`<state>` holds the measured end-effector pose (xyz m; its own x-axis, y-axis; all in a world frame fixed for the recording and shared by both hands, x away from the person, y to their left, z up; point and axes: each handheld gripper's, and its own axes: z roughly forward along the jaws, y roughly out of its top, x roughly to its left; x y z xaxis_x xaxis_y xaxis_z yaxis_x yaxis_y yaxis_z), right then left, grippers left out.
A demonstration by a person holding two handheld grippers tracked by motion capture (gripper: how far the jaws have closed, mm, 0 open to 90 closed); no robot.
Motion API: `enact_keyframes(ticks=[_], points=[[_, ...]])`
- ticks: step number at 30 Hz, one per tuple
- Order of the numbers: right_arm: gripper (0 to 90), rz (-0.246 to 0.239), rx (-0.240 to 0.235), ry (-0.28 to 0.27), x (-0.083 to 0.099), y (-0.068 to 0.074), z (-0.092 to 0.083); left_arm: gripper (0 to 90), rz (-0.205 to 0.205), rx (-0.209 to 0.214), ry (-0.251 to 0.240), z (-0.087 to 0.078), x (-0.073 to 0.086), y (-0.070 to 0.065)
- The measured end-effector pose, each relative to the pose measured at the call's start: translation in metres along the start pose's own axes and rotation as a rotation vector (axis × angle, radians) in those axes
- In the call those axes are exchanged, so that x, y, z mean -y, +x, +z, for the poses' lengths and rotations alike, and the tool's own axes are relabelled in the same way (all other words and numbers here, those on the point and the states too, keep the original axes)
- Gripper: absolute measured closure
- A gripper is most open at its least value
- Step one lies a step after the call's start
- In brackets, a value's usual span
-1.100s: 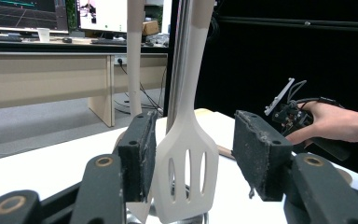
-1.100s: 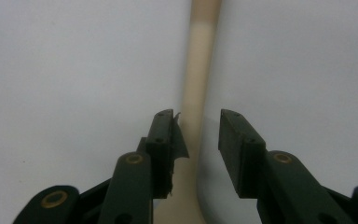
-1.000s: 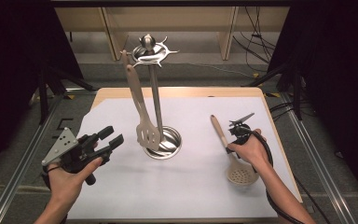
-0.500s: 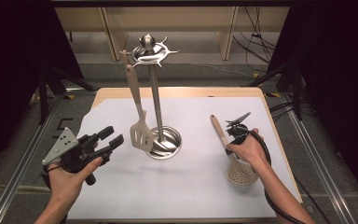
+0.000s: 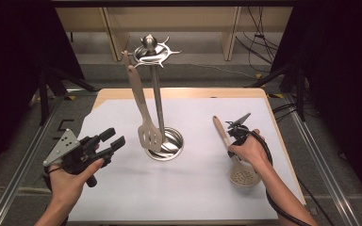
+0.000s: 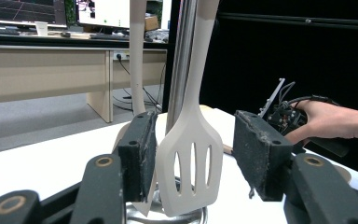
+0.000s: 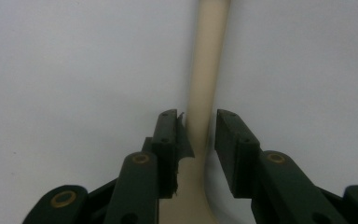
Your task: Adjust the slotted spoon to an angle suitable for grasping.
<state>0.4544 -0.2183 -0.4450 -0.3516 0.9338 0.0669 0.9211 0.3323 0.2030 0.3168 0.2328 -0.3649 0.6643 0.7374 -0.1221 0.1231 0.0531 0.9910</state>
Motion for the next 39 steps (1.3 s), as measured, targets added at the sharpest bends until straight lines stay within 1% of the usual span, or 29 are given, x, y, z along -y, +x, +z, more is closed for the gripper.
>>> enact_keyframes(ticks=[2, 3, 4, 5, 7, 11, 13, 14, 17, 19, 20, 22, 23, 24, 25, 26, 27, 30, 31, 32, 34, 35, 36, 37, 38, 39], points=[[70.4, 0.001, -0.002, 0.001, -0.001, 0.000, 0.001, 48.5, -0.001, 0.001, 0.000, 0.000, 0.000, 0.000], [70.4, 0.012, 0.000, -0.001, -0.001, 0.001, 0.001, 48.5, 0.000, 0.002, -0.001, 0.000, 0.000, 0.000], [70.4, 0.006, -0.001, 0.000, -0.002, 0.000, 0.001, 48.5, 0.000, 0.003, 0.000, 0.000, 0.000, 0.001], [70.4, 0.029, -0.011, -0.003, -0.003, 0.002, 0.002, 48.5, 0.000, 0.003, 0.000, 0.000, 0.000, 0.001], [70.3, 0.011, 0.004, 0.000, -0.004, 0.000, 0.003, 48.5, -0.002, 0.002, 0.002, 0.000, 0.001, 0.001], [70.6, 0.008, 0.005, 0.002, -0.006, 0.000, 0.006, 48.5, -0.003, 0.002, 0.003, 0.000, 0.001, 0.001], [71.2, 0.024, -0.004, 0.004, -0.006, 0.001, 0.007, 48.5, -0.005, 0.002, 0.004, 0.000, 0.001, 0.001], [71.7, 0.014, 0.003, 0.004, -0.006, 0.000, 0.007, 48.5, -0.005, 0.002, 0.004, 0.000, 0.001, 0.001], [74.5, 0.022, 0.014, 0.009, -0.007, 0.001, 0.007, 48.5, -0.004, 0.001, 0.005, 0.000, 0.001, 0.001], [76.1, 0.031, -0.001, 0.020, -0.008, 0.001, 0.007, 48.5, 0.000, 0.002, 0.006, 0.000, 0.001, 0.001], [76.6, 0.032, -0.042, 0.027, -0.008, 0.000, 0.008, 48.5, -0.001, 0.004, 0.002, 0.000, 0.001, 0.001], [77.4, 0.040, -0.035, 0.032, -0.009, 0.000, 0.008, 48.5, 0.000, 0.004, 0.003, 0.000, 0.002, 0.002], [77.8, 0.052, -0.038, 0.038, -0.009, 0.000, 0.007, 48.5, 0.002, 0.005, 0.003, 0.000, 0.002, 0.002], [78.1, 0.054, -0.038, 0.035, -0.009, 0.000, 0.008, 48.5, 0.003, 0.005, 0.003, 0.000, 0.002, 0.002], [78.3, 0.076, -0.038, 0.030, -0.010, 0.000, 0.007, 48.5, 0.000, 0.005, 0.005, 0.000, 0.002, 0.002], [78.6, 0.082, 0.007, 0.025, -0.009, 0.002, 0.007, 48.5, 0.003, 0.005, 0.005, 0.000, 0.002, 0.002], [78.7, 0.095, 0.009, 0.019, -0.009, 0.002, 0.007, 48.6, 0.003, 0.005, 0.005, 0.000, 0.002, 0.002], [79.2, 0.100, -0.001, 0.004, -0.007, 0.003, 0.008, 48.6, -0.001, 0.006, 0.011, 0.001, 0.004, 0.001], [79.2, 0.085, 0.000, 0.003, -0.006, 0.002, 0.007, 48.6, 0.000, 0.007, 0.011, 0.001, 0.004, 0.001], [79.2, 0.085, 0.010, -0.012, -0.005, 0.002, 0.007, 48.6, 0.001, 0.009, 0.013, 0.001, 0.004, 0.001], [79.2, 0.101, -0.007, -0.027, -0.002, 0.003, 0.006, 48.5, 0.000, 0.008, 0.017, 0.002, 0.005, 0.000], [79.3, 0.096, -0.010, -0.038, -0.001, 0.002, 0.005, 48.5, -0.001, 0.008, 0.016, 0.002, 0.005, 0.000], [79.3, 0.112, -0.021, -0.058, 0.001, 0.002, 0.004, 48.6, -0.001, 0.008, 0.018, 0.002, 0.005, 0.000], [79.3, 0.118, -0.027, -0.060, 0.003, 0.003, 0.002, 48.5, -0.004, 0.008, 0.017, 0.002, 0.005, -0.001], [79.3, 0.102, -0.024, -0.081, 0.005, 0.002, 0.001, 48.6, -0.002, 0.008, 0.018, 0.002, 0.005, -0.001], [79.3, 0.108, -0.024, -0.091, 0.007, 0.004, -0.002, 48.5, -0.002, 0.008, 0.018, 0.002, 0.005, -0.001]])
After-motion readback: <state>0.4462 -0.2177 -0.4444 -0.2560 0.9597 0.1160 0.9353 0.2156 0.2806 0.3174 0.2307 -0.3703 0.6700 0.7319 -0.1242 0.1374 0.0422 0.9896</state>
